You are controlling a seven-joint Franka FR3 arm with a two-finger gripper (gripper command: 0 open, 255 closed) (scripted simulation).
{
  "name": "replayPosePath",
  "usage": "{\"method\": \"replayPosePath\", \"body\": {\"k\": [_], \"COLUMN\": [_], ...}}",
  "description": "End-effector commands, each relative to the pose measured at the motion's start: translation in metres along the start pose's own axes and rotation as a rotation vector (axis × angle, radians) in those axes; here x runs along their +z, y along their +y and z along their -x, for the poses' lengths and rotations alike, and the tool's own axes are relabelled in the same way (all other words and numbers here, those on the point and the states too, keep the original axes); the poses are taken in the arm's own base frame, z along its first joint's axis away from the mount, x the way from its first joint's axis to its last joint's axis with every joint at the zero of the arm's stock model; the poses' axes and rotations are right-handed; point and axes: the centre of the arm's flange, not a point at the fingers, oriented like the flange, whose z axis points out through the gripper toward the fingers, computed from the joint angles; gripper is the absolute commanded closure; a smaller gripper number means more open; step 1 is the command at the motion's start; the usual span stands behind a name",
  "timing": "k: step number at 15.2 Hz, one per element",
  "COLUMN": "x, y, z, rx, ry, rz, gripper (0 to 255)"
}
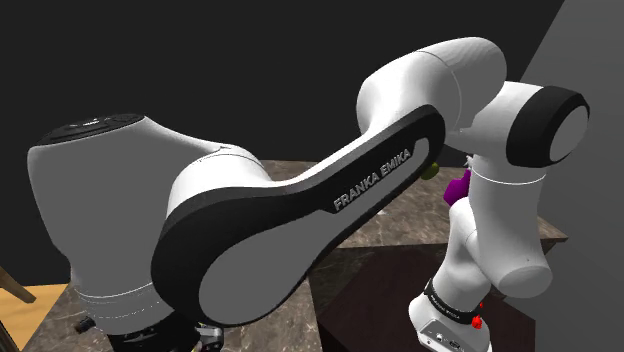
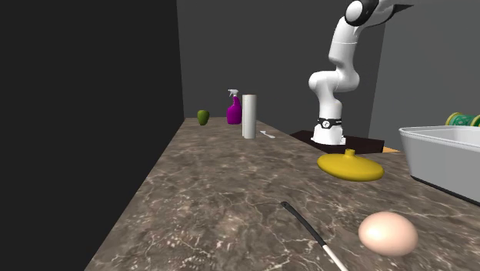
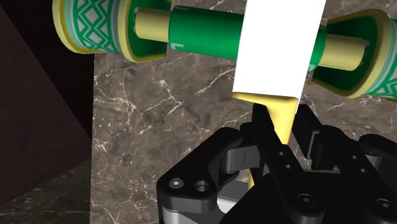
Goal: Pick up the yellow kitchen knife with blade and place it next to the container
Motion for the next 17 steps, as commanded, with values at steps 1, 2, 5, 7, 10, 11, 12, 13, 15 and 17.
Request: {"method": "replayPosePath", "body": {"k": [1, 2, 5, 7, 10, 11, 12, 13, 15, 17], "x": [0.009, 0.014, 0.03, 0.04, 0.056, 0.061, 0.066, 0.071, 0.082, 0.092], "y": [-0.001, -0.002, -0.003, -0.003, -0.004, -0.005, -0.005, -0.005, -0.006, -0.007], "z": [0.001, 0.0, -0.003, -0.005, -0.008, -0.008, -0.009, -0.01, -0.012, -0.014], "rx": [0.001, 0.001, 0.001, 0.001, 0.001, 0.001, 0.001, 0.001, 0.001, 0.001], "ry": [0.0, 0.0, 0.0, 0.0, 0.0, 0.0, 0.0, 0.0, 0.0, 0.0], "rz": [0.0, 0.0, 0.0, 0.0, 0.0, 0.0, 0.0, 0.0, 0.0, 0.0], "gripper": [255, 255, 255, 255, 255, 255, 255, 255, 255, 255]}}
